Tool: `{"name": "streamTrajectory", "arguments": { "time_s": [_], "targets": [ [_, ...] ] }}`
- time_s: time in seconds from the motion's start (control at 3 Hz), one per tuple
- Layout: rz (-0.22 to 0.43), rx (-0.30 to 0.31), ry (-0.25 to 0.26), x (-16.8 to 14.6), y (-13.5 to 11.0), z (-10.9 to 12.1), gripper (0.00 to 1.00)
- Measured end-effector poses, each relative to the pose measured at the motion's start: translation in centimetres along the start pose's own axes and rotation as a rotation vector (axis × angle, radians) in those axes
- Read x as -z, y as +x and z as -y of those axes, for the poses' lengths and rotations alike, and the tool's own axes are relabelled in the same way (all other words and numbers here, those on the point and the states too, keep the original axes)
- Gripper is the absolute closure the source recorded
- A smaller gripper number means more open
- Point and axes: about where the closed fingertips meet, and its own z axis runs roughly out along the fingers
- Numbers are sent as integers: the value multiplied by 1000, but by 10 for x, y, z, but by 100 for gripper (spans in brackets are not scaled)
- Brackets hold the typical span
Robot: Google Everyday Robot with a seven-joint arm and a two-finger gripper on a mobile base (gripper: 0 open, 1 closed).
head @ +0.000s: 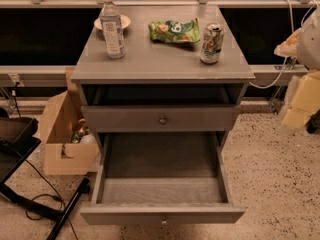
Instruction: Close middle drawer
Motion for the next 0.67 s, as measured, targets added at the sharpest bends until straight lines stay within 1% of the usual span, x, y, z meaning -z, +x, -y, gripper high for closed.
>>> {"name": "streamTrajectory", "arguments": {
  "time_s": [0.33,0.67],
  "targets": [
    [1,-3,7,0,0,0,0],
    [23,-39,18,-22,6,-11,0]
  ]
}}
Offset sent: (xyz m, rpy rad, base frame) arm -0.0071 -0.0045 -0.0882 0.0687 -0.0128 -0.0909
